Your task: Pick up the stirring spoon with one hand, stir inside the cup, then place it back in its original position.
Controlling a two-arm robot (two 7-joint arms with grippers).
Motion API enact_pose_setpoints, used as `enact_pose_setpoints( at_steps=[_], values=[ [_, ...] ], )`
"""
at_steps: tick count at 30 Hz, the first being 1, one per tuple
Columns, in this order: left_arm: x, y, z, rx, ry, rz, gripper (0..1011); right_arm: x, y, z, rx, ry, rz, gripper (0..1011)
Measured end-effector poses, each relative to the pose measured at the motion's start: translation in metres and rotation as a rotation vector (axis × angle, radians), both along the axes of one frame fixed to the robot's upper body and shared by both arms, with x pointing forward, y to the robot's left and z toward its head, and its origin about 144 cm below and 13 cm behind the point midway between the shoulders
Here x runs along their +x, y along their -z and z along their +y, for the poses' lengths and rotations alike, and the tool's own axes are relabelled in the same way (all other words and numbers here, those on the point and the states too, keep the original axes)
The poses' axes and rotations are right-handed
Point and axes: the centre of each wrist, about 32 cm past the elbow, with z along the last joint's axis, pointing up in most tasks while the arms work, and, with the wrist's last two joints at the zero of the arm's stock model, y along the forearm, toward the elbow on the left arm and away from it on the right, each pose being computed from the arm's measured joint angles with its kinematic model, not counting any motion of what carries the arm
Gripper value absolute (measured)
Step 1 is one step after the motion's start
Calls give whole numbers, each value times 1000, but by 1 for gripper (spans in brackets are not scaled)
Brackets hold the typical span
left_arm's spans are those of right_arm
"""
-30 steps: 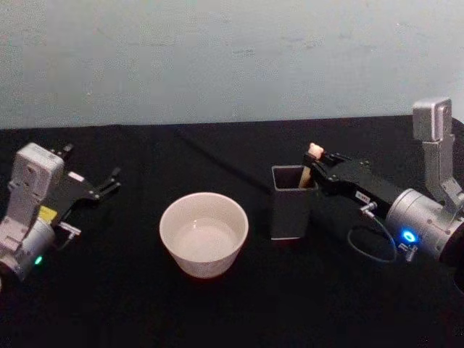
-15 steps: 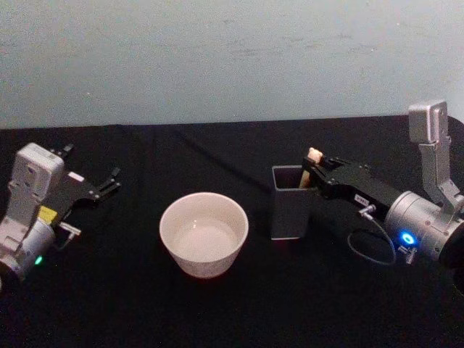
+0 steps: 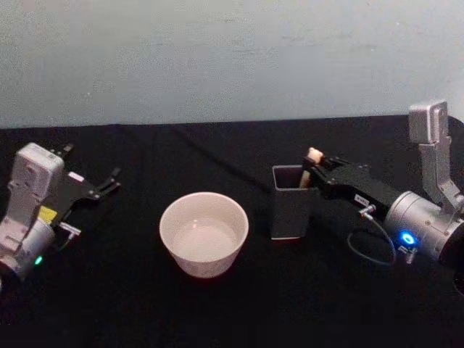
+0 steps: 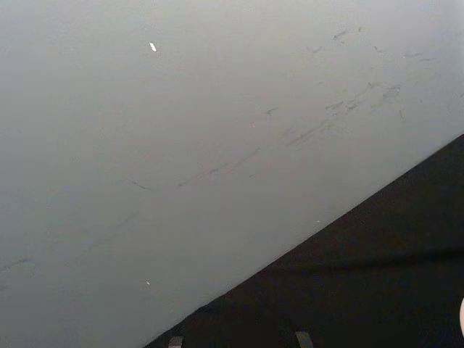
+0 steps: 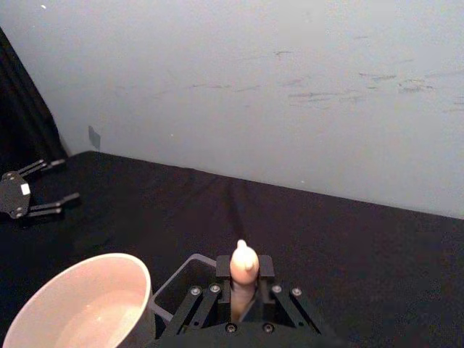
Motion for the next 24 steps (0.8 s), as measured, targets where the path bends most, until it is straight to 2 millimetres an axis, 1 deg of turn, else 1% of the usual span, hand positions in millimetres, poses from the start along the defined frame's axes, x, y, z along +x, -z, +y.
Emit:
enact_pose_setpoints(
  at_steps=[16, 18, 20, 23, 24],
  values=[
    [0, 0, 0, 0, 0, 0, 1001, 0, 0, 0, 1, -1, -1, 218],
    [0, 0, 0, 0, 0, 0, 1001, 0, 0, 0, 1, -1, -2, 248],
    [0, 0, 0, 0, 0, 0, 1001, 0, 0, 0, 1, -1, -2, 302],
    [0, 0, 0, 0, 0, 0, 1001, 0, 0, 0, 1, -1, -2, 390],
    [0, 0, 0, 0, 0, 0, 1001, 0, 0, 0, 1, -1, -2, 437]
  ],
)
